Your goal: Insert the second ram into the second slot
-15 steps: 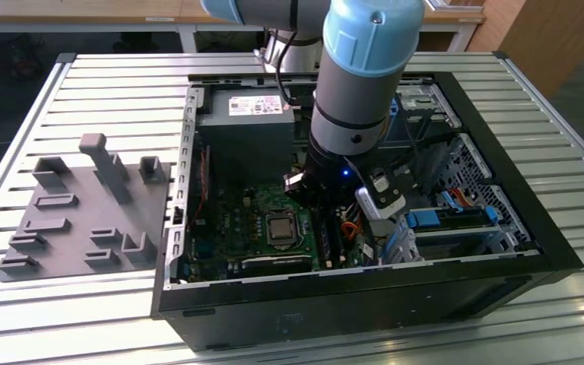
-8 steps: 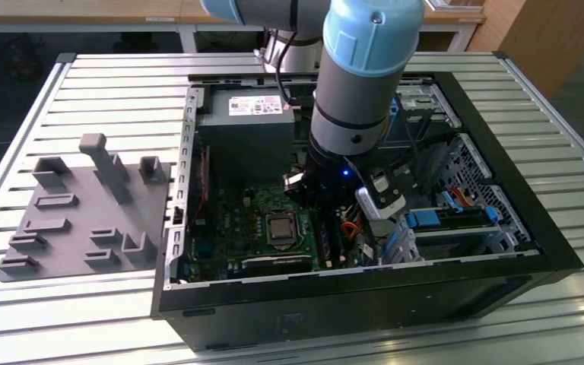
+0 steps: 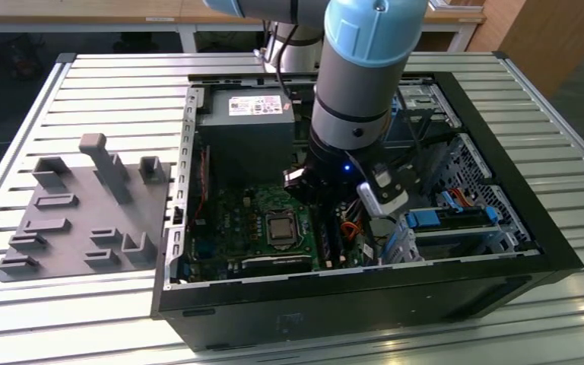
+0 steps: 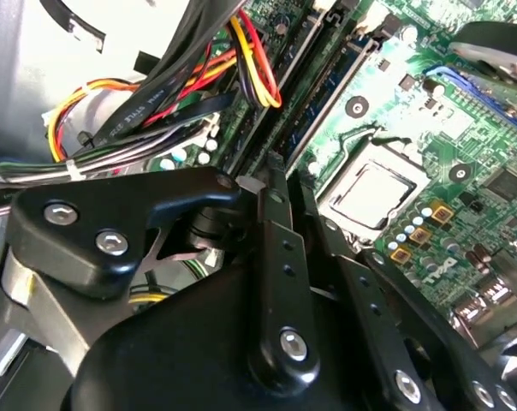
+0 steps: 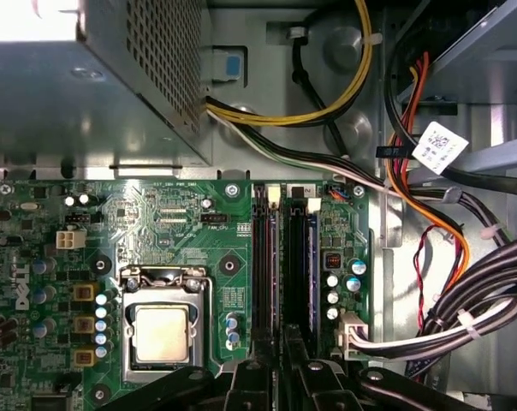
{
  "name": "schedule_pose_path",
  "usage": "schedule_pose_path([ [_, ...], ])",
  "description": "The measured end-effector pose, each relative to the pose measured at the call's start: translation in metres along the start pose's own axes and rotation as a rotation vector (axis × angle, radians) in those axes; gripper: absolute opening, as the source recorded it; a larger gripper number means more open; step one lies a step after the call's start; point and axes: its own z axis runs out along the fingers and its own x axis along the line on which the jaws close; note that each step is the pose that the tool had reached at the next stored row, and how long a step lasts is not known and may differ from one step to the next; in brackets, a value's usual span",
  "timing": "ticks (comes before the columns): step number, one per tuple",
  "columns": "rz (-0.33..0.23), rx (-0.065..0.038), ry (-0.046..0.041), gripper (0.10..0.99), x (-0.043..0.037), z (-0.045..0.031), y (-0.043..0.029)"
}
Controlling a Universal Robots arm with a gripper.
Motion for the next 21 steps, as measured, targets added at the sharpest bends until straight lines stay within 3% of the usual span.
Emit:
schedule_pose_path([
  [2,0.000,0.000,0.0000,0.192,0.0000,-0.0005,0.0001],
  [4,0.000,0.000,-0.0001,0.106,0.0000,-0.0005,0.0000],
  [21,0.000,0.003,0.0006,0.106,-0.0001,0.0099,-0.0003],
])
